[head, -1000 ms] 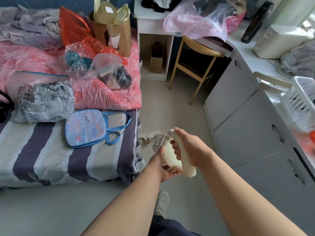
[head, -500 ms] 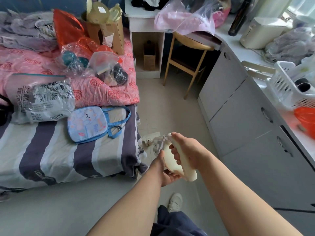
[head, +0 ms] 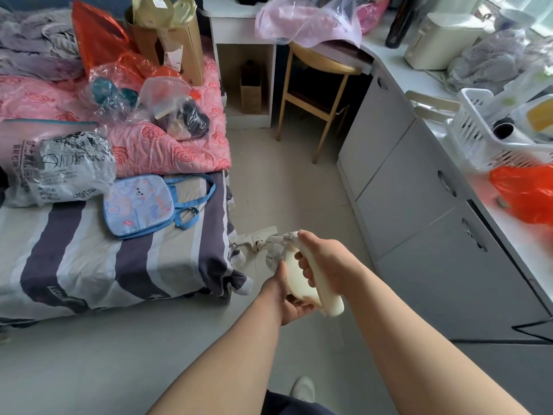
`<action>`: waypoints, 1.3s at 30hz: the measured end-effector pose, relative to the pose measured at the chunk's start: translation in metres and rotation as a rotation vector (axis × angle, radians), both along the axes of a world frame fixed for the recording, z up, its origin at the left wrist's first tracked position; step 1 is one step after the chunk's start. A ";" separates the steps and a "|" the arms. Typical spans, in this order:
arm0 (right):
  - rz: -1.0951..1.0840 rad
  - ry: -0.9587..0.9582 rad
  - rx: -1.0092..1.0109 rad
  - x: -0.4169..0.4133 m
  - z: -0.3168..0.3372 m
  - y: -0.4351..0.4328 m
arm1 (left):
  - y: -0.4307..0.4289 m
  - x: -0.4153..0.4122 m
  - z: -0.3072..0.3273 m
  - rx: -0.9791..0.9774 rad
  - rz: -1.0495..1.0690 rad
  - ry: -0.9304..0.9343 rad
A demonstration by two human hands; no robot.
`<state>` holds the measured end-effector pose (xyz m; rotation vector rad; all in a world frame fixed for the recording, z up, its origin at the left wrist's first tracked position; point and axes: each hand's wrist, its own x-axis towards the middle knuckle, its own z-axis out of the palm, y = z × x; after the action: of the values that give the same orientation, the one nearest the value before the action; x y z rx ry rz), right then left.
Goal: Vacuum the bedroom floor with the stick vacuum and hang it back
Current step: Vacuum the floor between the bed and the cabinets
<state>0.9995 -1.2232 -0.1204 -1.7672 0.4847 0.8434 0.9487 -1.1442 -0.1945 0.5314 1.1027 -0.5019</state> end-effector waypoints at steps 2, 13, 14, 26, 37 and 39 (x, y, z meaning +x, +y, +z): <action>0.002 0.000 0.003 -0.004 0.001 -0.015 | -0.015 -0.004 0.005 0.008 -0.008 -0.001; -0.013 -0.019 0.035 -0.022 -0.003 -0.077 | -0.077 -0.021 0.009 0.025 -0.019 0.031; -0.011 -0.020 0.037 -0.023 -0.005 -0.082 | -0.081 -0.022 0.008 0.026 -0.019 0.035; -0.008 -0.014 0.029 0.006 -0.021 -0.084 | -0.085 0.006 -0.004 0.042 -0.004 0.032; 0.002 -0.003 0.059 0.090 -0.019 -0.030 | -0.029 0.092 -0.005 0.060 -0.015 0.038; 0.006 0.006 0.074 0.103 -0.017 -0.018 | -0.018 0.106 -0.004 0.056 -0.021 0.043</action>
<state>1.1023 -1.2415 -0.1377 -1.6997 0.4470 0.8606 1.0546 -1.1619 -0.1987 0.5842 1.1564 -0.5037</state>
